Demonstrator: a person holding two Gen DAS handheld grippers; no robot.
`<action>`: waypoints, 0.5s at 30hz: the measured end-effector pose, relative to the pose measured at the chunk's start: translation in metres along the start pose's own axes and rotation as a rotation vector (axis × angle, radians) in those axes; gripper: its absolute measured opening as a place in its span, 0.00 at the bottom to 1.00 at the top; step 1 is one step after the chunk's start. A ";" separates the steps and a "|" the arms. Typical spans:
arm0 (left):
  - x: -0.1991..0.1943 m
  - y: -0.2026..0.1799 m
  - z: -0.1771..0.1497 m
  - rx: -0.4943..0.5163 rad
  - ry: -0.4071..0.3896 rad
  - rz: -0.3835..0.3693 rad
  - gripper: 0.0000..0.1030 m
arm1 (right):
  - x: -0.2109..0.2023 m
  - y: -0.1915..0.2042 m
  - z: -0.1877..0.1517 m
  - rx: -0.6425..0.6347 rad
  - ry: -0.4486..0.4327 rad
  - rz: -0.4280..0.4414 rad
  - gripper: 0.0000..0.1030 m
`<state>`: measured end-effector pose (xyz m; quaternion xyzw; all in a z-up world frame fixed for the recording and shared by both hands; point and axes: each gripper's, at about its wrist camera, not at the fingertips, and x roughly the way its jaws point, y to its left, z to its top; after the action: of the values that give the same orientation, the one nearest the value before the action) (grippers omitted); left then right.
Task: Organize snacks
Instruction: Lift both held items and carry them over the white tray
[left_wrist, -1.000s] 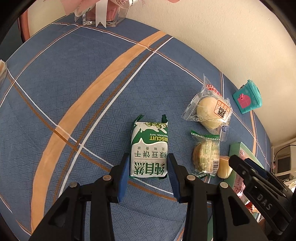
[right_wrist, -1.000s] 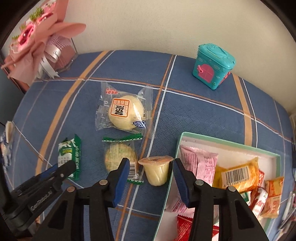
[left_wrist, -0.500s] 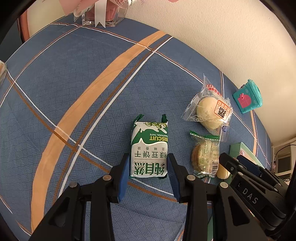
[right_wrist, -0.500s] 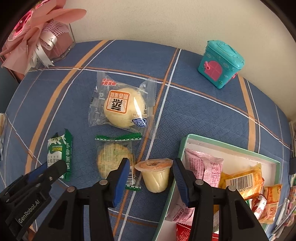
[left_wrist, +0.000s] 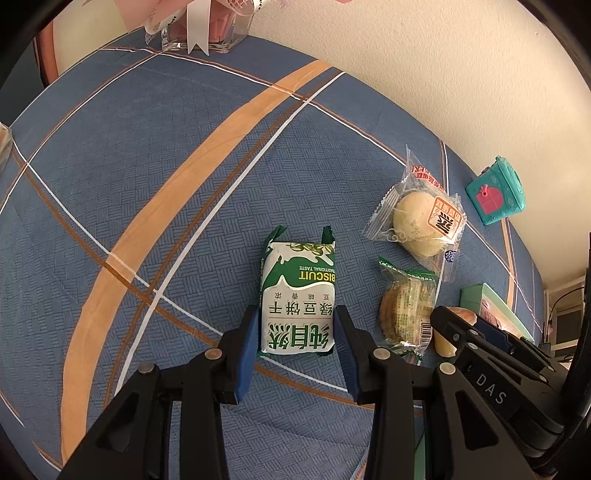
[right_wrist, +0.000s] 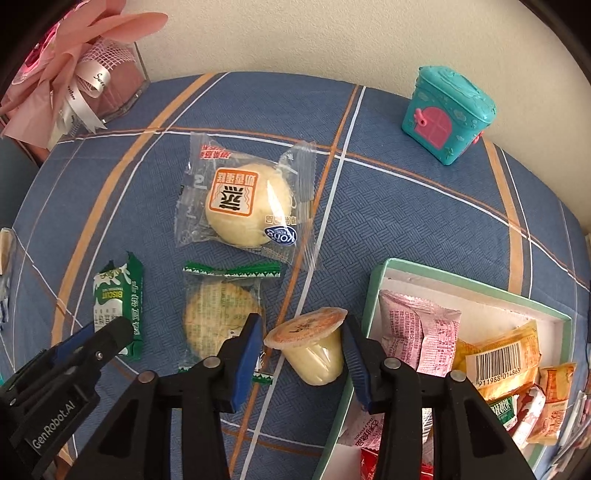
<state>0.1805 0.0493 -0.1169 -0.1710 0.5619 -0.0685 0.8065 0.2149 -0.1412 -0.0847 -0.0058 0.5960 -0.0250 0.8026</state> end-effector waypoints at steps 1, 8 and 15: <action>0.001 0.000 0.000 0.000 0.000 -0.001 0.40 | 0.000 -0.001 0.000 0.003 0.002 0.005 0.45; 0.001 0.000 0.000 0.000 0.000 -0.001 0.40 | -0.005 -0.006 -0.002 -0.019 0.011 0.006 0.44; 0.003 0.000 0.001 -0.001 0.000 -0.003 0.40 | -0.007 -0.004 -0.006 -0.066 0.025 -0.004 0.43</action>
<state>0.1819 0.0488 -0.1190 -0.1724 0.5617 -0.0695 0.8062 0.2066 -0.1445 -0.0795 -0.0331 0.6063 -0.0068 0.7945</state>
